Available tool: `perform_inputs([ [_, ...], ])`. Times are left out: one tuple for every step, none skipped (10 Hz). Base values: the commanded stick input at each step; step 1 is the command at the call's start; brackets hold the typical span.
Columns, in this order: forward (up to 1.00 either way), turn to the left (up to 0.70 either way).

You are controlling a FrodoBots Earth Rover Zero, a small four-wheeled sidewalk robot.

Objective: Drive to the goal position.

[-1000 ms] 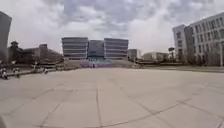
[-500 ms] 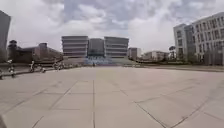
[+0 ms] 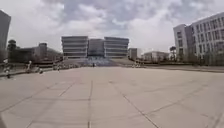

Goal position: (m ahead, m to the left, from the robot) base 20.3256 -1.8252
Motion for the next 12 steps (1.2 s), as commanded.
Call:
perform_inputs([
  [0.7, 0.0],
  [0.7, 0.0],
  [0.7, 0.0],
  [0.7, 0.02],
  [0.7, 0.23],
  [0.7, 0.26],
  [0.7, 0.3],
  [0.7, 0.12],
  [0.7, 0.0],
  [0.7, 0.0],
  [0.7, 0.0],
  [0.7, 0.0],
])
